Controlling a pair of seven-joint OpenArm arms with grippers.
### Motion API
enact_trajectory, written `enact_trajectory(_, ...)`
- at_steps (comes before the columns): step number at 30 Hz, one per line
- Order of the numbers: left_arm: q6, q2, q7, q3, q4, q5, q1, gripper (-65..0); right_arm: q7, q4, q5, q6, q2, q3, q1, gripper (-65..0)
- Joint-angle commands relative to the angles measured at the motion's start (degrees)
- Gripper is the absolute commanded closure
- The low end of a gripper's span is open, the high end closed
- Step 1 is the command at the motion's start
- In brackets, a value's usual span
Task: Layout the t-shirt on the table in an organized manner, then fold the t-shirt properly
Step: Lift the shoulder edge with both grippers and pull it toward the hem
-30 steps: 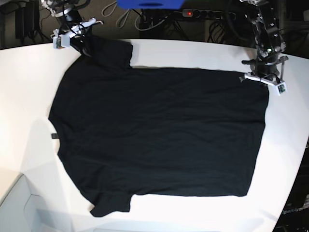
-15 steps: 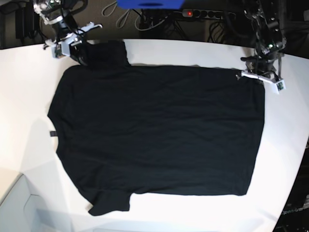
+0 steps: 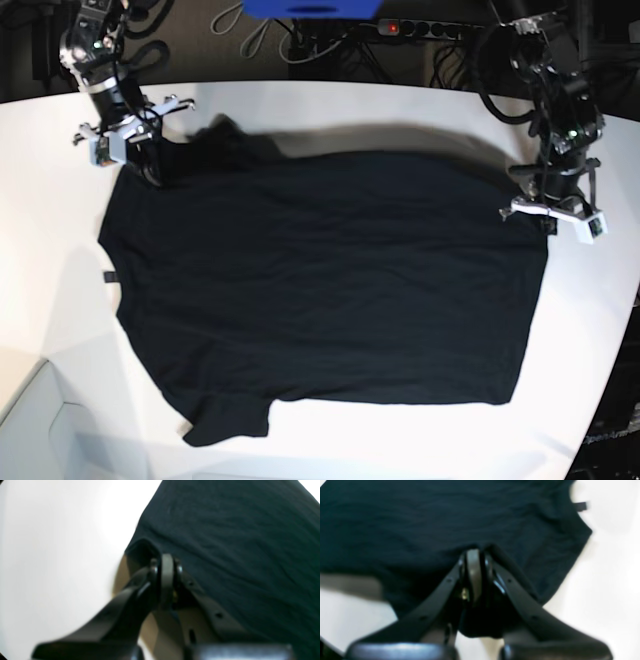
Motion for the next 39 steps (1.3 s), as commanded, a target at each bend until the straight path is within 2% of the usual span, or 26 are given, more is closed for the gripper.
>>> enact_trajectory(1, 0.0, -0.4, -0.9, -0.1, 0.3, 0.0, -1.4, 0.0, 1.7, 0.3, 1.1, 0.3, 0.3, 0.0, 0.7, 0.0)
enact_trajectory(5, 0.2, -0.5, -0.9, -0.2, -3.5, 0.0, -5.3, 0.0, 1.7, -1.8, 1.1, 0.3, 2.2, -0.2, 4.0, 0.0)
enact_trajectory(11, 0.3, -1.6, -0.9, 0.1, -7.2, -0.1, -8.9, 0.0, 1.7, -4.5, 1.1, 0.3, 3.0, -0.4, 9.2, 0.0)
enact_trajectory(22, 0.4, -1.9, -0.9, -0.1, -12.5, 0.0, -14.0, 0.0, 1.7, -12.3, 1.1, 0.3, 3.1, -0.5, 18.1, 0.0)
enact_trajectory(29, 0.4, -2.1, -1.4, -0.2, -16.8, 0.0, -16.7, 0.0, 1.7, -15.9, 1.1, 0.3, 3.9, -0.5, 22.1, 0.0)
enact_trajectory(39, 0.4, -2.9, -1.4, 0.1, -17.3, 0.1, -20.4, 0.0, 1.7, -20.1, 1.1, 0.3, 5.1, -0.5, 25.4, 0.0)
